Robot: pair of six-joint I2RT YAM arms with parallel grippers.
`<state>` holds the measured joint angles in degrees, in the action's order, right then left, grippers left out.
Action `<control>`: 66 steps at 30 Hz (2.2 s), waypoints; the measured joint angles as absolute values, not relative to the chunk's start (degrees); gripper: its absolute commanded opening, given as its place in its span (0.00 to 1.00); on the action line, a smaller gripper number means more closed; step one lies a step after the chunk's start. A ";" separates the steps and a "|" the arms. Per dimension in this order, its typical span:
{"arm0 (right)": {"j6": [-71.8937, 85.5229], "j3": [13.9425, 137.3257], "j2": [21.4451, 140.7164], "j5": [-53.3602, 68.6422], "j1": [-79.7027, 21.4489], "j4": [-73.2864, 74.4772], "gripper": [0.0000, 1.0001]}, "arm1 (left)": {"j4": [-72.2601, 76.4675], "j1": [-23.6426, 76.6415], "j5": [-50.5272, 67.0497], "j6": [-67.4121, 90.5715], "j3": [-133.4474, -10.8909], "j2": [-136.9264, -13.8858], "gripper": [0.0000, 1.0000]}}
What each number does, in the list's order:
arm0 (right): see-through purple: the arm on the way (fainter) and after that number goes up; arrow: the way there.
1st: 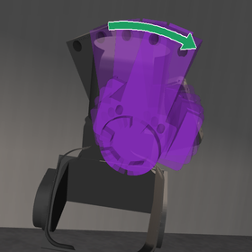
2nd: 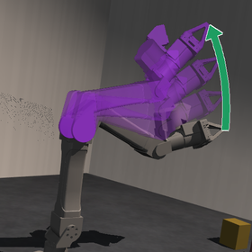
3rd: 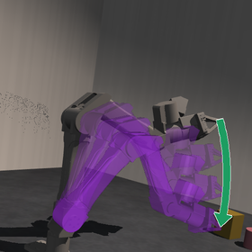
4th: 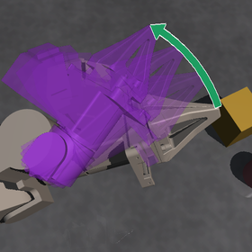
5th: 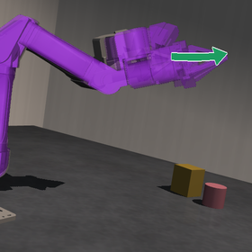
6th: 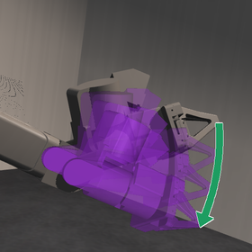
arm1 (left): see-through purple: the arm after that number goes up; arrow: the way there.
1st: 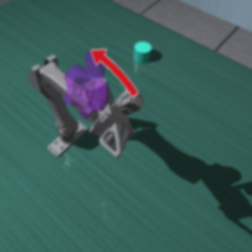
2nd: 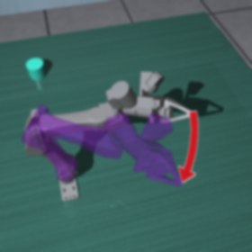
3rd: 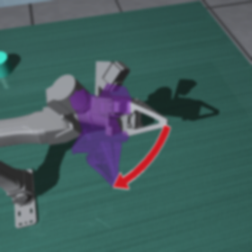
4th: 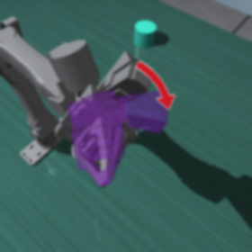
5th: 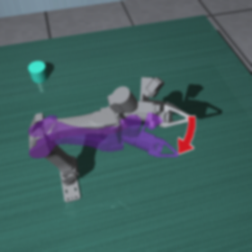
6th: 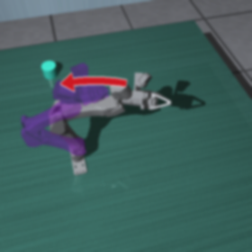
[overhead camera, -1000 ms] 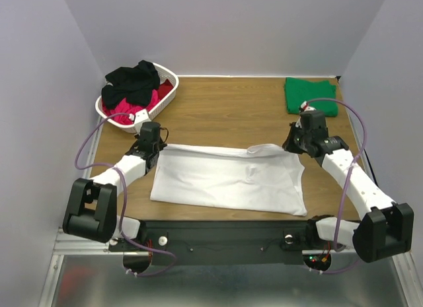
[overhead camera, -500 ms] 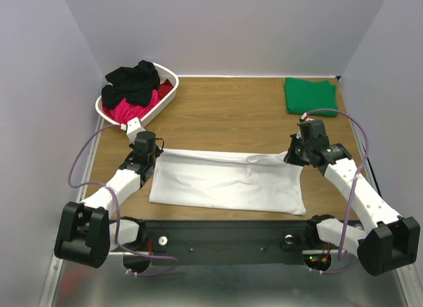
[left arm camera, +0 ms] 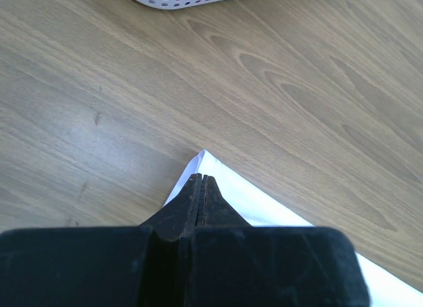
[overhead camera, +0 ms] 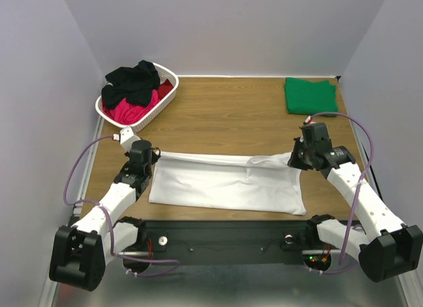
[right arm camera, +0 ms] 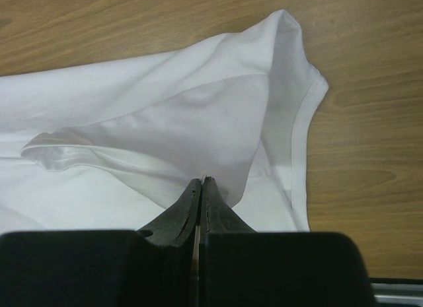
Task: Fold and stack the t-shirts
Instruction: Fold the tshirt
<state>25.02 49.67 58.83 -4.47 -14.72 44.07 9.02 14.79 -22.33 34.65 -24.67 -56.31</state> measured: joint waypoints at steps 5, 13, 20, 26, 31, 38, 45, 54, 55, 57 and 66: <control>25.34 49.67 57.87 -4.75 -14.72 45.45 0.00 | 7.73 14.96 -22.24 36.07 -23.46 -53.43 0.00; 25.56 50.06 56.71 -4.80 -15.09 47.59 0.00 | 4.86 14.96 -21.80 37.54 -22.11 -50.41 0.00; 25.67 50.09 55.83 -4.99 -15.35 49.32 0.37 | 2.26 14.96 -21.58 38.44 -21.45 -49.10 0.24; 25.96 51.33 55.24 -6.13 -15.46 52.07 0.65 | -0.30 14.96 -21.56 39.42 -20.93 -44.99 0.78; 25.71 53.54 53.06 -7.53 -15.46 53.41 0.66 | -1.17 14.96 -21.74 39.86 -20.97 -41.32 0.82; 25.45 51.90 57.58 -4.54 -15.57 48.25 0.64 | 1.98 17.50 -20.91 38.81 -22.74 -48.51 0.86; 25.52 50.50 63.55 -2.42 -17.23 42.24 0.64 | 7.20 29.65 -22.94 37.63 -30.24 -62.94 0.91; 26.55 46.57 67.88 -2.85 -17.72 36.60 0.66 | 15.44 34.50 -19.49 38.28 -33.78 -76.53 0.93; 26.83 46.11 68.40 -3.25 -17.72 36.40 0.66 | 16.45 34.57 -18.87 38.48 -33.78 -77.80 0.93; 27.29 45.36 69.23 -3.90 -17.72 36.27 0.66 | 17.56 34.65 -17.85 38.89 -33.76 -79.85 0.94; 31.22 41.95 70.17 -7.66 -17.72 35.66 0.63 | 24.18 34.79 -14.00 40.64 -32.08 -85.47 0.98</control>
